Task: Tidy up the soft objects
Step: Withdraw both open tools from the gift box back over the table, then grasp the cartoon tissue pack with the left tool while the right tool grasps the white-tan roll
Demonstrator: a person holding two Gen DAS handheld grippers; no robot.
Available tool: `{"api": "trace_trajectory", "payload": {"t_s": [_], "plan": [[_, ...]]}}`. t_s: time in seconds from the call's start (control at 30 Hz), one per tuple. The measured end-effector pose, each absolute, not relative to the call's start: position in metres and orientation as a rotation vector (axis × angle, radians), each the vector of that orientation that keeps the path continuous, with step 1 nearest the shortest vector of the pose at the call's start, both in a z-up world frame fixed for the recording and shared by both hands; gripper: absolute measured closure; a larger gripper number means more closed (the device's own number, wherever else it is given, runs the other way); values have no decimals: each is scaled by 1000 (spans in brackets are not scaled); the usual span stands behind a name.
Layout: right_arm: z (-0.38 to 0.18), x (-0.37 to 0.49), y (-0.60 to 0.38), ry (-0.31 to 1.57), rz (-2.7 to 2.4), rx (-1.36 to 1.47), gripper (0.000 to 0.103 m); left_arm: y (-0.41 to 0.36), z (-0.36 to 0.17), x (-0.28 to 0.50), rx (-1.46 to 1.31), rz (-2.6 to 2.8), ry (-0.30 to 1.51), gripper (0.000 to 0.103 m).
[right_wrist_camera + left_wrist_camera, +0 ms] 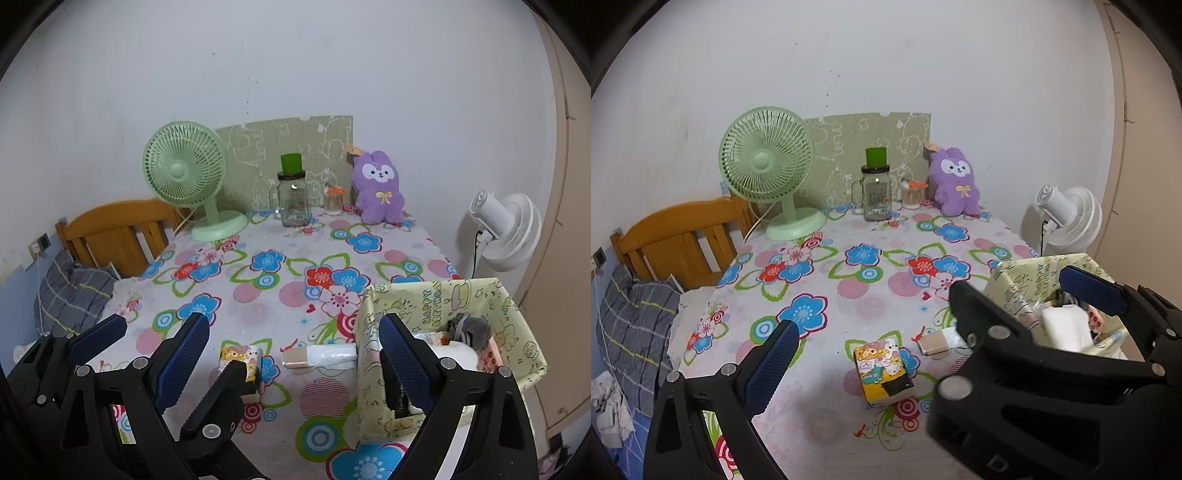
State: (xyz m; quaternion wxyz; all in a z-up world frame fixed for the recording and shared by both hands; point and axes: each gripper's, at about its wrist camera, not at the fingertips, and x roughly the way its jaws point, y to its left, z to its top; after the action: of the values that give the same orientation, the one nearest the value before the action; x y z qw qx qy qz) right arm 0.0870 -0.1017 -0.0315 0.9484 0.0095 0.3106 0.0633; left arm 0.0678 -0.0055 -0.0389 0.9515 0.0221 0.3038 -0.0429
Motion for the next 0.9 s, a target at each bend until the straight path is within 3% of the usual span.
{"api": "trace_trajectory", "payload": {"t_s": [0.63,0.83,0.9], "plan": [[-75,131,-80,717,137,1,20,18,-84,111,-20,-56,761,3],[-90,145,-77,755,142,1,27,21,-96,122,-29,-50,803,3],[-97,150,-76,780,145,5,35,21,-102,124,-40,-55,817,3]]}}
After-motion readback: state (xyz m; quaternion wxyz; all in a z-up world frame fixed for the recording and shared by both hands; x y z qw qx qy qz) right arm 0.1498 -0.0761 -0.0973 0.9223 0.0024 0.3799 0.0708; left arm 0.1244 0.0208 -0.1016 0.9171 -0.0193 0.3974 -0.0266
